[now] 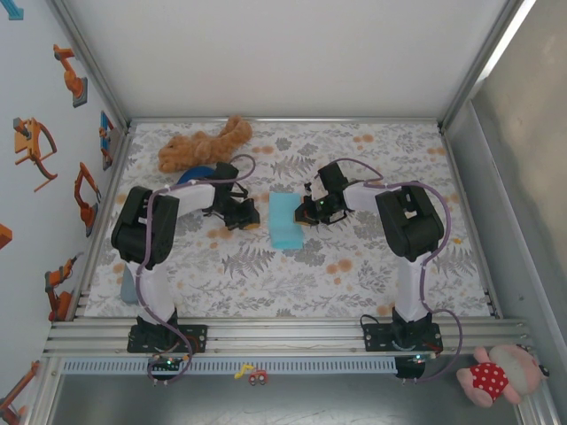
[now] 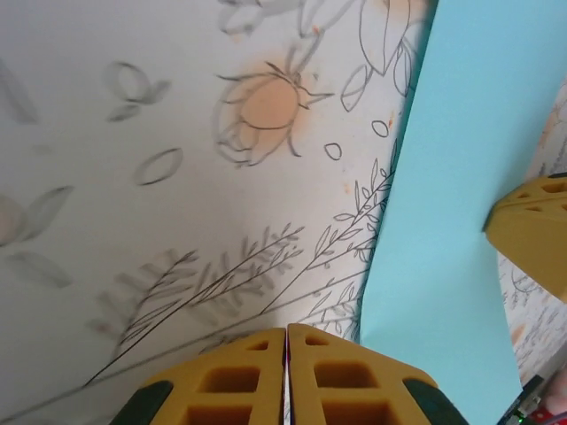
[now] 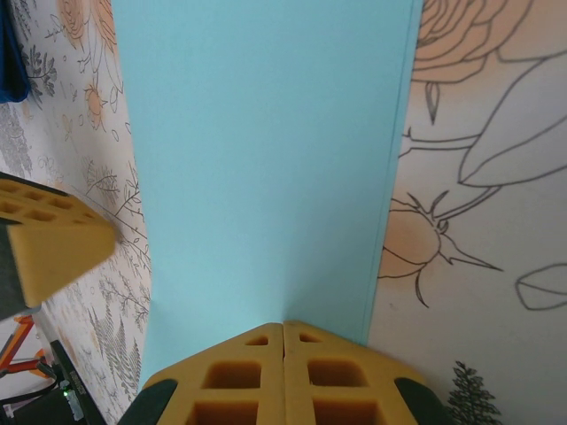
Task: Fold a paper plane with a square sheet of paper (pick it up from the middle)
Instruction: First fold the square sheet of paper in half at the center of the table.
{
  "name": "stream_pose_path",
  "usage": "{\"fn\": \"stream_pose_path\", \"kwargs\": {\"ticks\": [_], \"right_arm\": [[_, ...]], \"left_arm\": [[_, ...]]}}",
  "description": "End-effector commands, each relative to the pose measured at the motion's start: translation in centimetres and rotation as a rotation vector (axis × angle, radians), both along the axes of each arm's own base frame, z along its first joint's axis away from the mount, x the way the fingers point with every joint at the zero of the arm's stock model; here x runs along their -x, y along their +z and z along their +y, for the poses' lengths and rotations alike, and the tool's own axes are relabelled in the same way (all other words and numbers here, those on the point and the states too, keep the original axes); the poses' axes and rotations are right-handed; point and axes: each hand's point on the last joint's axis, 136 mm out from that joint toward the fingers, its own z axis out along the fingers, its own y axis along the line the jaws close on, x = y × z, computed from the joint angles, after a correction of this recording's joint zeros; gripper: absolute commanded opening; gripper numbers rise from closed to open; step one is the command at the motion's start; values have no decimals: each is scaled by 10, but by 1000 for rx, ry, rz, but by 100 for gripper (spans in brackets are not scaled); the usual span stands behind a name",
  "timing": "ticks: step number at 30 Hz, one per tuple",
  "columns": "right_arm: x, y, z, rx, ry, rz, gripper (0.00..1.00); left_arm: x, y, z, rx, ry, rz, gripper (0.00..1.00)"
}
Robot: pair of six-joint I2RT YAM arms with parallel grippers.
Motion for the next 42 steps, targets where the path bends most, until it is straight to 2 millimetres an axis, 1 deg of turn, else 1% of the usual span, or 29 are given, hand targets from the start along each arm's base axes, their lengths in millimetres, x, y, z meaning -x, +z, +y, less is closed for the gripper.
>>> {"fn": "stream_pose_path", "kwargs": {"ticks": [1, 3, 5, 9, 11, 14, 17, 21, 23, 27, 29, 31, 33, 35, 36, 37, 38, 40, 42], "right_arm": [[72, -114, -95, 509, -65, 267, 0], [71, -114, -95, 509, -65, 266, 0], [72, -114, -95, 510, -66, 269, 0], [71, -114, -95, 508, -68, 269, 0], [72, -115, -95, 510, -65, 270, 0], [72, -115, -95, 511, -66, 269, 0], [73, -116, -96, 515, -64, 271, 0], [73, -116, -97, 519, -64, 271, 0], [74, -117, -97, 521, -64, 271, 0], [74, -118, -98, 525, -64, 272, 0], [73, -118, -98, 526, -65, 272, 0], [72, -117, -98, 524, -66, 269, 0], [72, -117, -98, 525, -65, 270, 0], [72, -117, -98, 525, -66, 269, 0], [72, -118, -98, 526, -67, 272, 0], [72, -118, -98, 526, -68, 273, 0], [72, -117, -98, 526, -70, 270, 0], [72, -117, -98, 526, -71, 271, 0], [71, -116, -98, 523, -72, 268, 0]], "left_arm": [[5, 35, -15, 64, -33, -67, 11], [7, 43, -31, 95, -42, -83, 12], [9, 43, -44, 110, -52, -81, 12], [18, 29, -69, 140, -68, -43, 12], [22, 19, -74, 138, -71, -18, 12], [26, 4, -72, 120, -65, 13, 12], [36, -8, -63, 89, -69, 42, 12], [50, -23, -40, 27, -58, 81, 12], [56, -27, -24, -17, -36, 96, 12], [67, -21, -11, -35, -10, 97, 12], [69, -12, -8, -35, -7, 83, 12], [65, 1, -10, -16, -4, 48, 12], [58, 16, -20, 19, 0, 6, 12], [51, 29, -39, 75, -5, -38, 12], [48, 35, -52, 110, -11, -55, 12], [47, 37, -62, 131, -22, -67, 12], [45, 36, -68, 135, -26, -70, 12], [43, 28, -76, 128, -30, -57, 12], [42, 19, -78, 123, -26, -41, 12]]}}
